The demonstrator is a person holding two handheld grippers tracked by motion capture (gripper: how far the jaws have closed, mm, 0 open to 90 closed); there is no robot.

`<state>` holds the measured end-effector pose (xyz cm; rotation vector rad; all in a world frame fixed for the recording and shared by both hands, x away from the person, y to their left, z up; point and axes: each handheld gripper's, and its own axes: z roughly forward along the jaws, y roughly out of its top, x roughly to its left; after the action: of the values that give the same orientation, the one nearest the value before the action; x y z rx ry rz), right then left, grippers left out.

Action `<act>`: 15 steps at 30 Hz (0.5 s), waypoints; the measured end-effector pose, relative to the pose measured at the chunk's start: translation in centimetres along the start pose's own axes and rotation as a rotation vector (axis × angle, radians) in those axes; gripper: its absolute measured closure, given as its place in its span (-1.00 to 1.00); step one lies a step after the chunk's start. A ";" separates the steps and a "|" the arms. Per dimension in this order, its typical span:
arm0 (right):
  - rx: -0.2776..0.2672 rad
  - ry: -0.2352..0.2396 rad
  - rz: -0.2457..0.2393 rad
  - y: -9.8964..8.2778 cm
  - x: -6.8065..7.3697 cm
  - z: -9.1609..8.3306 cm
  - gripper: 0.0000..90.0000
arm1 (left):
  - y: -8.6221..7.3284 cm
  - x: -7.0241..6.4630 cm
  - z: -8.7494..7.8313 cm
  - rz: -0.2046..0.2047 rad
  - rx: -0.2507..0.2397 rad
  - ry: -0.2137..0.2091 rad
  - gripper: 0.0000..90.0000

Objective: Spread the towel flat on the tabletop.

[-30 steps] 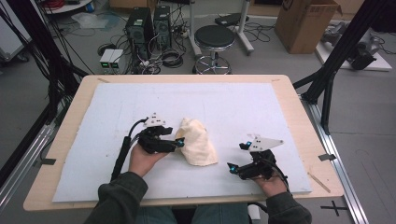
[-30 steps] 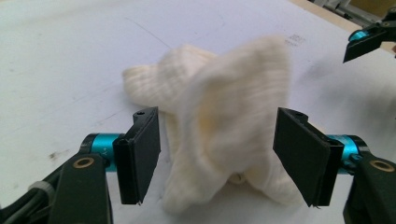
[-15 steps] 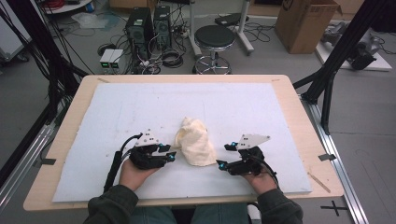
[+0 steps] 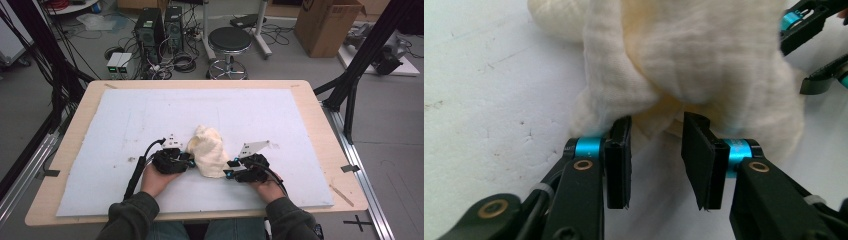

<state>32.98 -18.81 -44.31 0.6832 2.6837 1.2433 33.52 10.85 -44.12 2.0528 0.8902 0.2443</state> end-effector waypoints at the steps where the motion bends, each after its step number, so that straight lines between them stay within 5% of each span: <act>1: 0.005 0.003 -0.005 0.0 -0.1 0.1 0.37 | 0.0 0.0 0.3 -0.010 0.005 -0.004 0.43; 8: 0.006 -0.008 -0.012 0.0 -0.5 0.1 0.59 | 0.8 -0.2 1.1 0.035 0.045 0.046 0.59; 11: 0.013 -0.019 -0.031 0.0 -0.6 0.1 0.77 | 1.0 -0.5 1.5 0.064 0.048 0.075 0.91; 15: 0.009 -0.011 -0.039 0.0 -0.9 0.0 0.92 | 1.0 -0.2 1.1 0.070 0.050 0.053 0.96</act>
<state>33.80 -19.21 -44.45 0.6339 2.6817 1.2160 34.42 9.60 -44.00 2.1352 0.8649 0.3188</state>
